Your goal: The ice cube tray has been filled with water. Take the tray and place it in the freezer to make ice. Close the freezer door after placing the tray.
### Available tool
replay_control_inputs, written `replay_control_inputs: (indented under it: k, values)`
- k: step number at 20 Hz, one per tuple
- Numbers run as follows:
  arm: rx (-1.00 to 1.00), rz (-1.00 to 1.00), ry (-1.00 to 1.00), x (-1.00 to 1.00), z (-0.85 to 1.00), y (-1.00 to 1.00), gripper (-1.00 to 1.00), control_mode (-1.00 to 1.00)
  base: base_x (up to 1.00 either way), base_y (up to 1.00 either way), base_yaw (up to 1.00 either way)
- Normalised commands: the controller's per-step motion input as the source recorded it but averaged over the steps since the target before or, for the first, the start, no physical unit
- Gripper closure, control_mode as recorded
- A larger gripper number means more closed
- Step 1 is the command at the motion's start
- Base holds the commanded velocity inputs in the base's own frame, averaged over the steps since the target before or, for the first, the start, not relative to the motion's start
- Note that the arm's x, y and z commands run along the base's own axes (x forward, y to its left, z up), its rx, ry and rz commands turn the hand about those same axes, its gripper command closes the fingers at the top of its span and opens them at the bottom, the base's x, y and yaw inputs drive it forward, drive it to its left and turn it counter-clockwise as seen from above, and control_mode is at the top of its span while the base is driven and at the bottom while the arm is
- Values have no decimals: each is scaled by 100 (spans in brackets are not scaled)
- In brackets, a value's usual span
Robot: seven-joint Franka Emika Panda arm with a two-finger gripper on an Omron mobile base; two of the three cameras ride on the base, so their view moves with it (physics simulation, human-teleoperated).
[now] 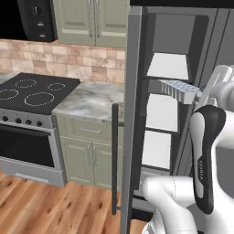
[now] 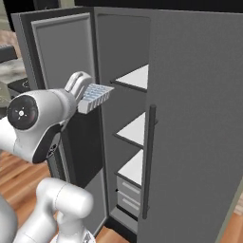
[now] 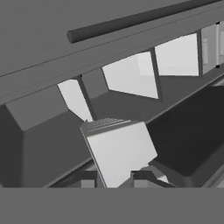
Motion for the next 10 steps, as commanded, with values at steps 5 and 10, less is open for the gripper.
replay_control_inputs:
  k: [5, 10]
  values:
    - [0, -8, 0, 0, 10, 2, 100, -100, 0, 0, 0]
    - [0, -6, -1, 1, 13, 0, 100, -100, 0, 0, 0]
